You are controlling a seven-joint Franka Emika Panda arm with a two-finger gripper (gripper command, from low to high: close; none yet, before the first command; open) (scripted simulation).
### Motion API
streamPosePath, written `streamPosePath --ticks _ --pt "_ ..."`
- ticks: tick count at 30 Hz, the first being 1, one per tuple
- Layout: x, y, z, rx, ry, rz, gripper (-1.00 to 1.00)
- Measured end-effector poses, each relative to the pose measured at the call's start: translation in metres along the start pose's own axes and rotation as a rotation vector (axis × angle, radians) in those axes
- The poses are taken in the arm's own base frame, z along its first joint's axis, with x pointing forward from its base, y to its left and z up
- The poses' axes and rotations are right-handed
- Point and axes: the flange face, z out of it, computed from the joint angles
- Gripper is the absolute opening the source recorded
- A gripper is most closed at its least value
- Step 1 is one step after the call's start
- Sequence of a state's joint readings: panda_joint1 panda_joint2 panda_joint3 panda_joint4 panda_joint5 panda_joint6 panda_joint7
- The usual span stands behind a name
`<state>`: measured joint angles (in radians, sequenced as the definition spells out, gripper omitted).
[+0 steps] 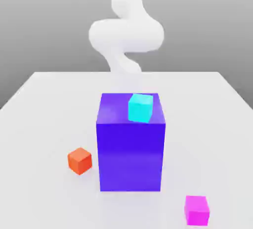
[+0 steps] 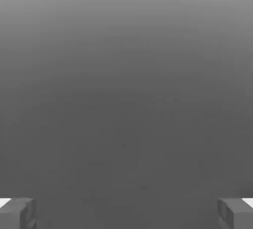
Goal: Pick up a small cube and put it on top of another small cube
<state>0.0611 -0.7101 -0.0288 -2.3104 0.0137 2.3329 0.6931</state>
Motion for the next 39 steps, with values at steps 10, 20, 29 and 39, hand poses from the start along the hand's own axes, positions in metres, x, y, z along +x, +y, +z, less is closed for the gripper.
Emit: streamPosePath --ticks 10,20,29,39 --pt "-0.063 -0.016 0.188 -0.018 -0.313 -0.464 0.00" --pt "-0.190 0.002 0.338 -0.019 -0.589 -0.948 0.00" --pt "-0.297 0.063 0.432 -0.033 -0.786 -1.324 0.00" --pt "-0.324 0.089 0.470 -0.035 -0.802 -1.331 -1.00"
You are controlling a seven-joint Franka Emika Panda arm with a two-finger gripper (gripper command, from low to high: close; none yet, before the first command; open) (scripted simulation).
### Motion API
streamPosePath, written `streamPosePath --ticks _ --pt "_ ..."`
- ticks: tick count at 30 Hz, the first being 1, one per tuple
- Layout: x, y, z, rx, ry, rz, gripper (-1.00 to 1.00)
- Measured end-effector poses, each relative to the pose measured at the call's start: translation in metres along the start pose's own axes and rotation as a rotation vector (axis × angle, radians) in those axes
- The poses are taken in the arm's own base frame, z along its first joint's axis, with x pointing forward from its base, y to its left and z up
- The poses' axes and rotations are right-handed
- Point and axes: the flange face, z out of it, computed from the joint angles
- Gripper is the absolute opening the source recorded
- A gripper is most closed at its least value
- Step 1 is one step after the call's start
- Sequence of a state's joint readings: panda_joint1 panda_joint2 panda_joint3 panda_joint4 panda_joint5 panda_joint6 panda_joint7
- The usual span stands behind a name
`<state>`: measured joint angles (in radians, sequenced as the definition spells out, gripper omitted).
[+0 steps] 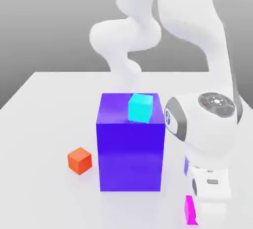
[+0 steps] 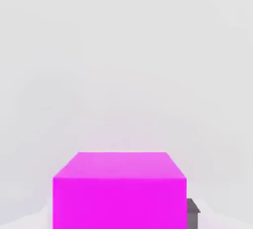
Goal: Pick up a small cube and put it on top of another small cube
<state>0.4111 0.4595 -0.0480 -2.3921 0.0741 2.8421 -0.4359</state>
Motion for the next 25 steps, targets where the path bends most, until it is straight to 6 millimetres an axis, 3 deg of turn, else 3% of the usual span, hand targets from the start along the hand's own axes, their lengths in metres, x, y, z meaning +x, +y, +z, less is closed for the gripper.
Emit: streamPosePath --ticks 2,6,11,17,19,21,22,25 --pt "0.001 0.000 -0.013 -0.003 0.005 -0.004 -1.00" --pt "0.003 -0.002 -0.059 -0.003 0.006 -0.004 -1.00" --pt "0.064 -0.034 -0.082 0.000 0.005 -0.022 -1.00" --pt "0.135 -0.086 -0.108 -0.001 0.005 -0.034 -1.00" --pt "0.150 -0.099 -0.103 -0.001 0.006 -0.035 -1.00" --pt "0.154 -0.102 -0.074 -0.002 0.006 -0.035 -1.00" --pt "0.154 -0.102 -0.061 -0.002 0.006 -0.035 1.00" --pt "0.154 -0.102 -0.061 -0.002 0.006 -0.035 1.00"
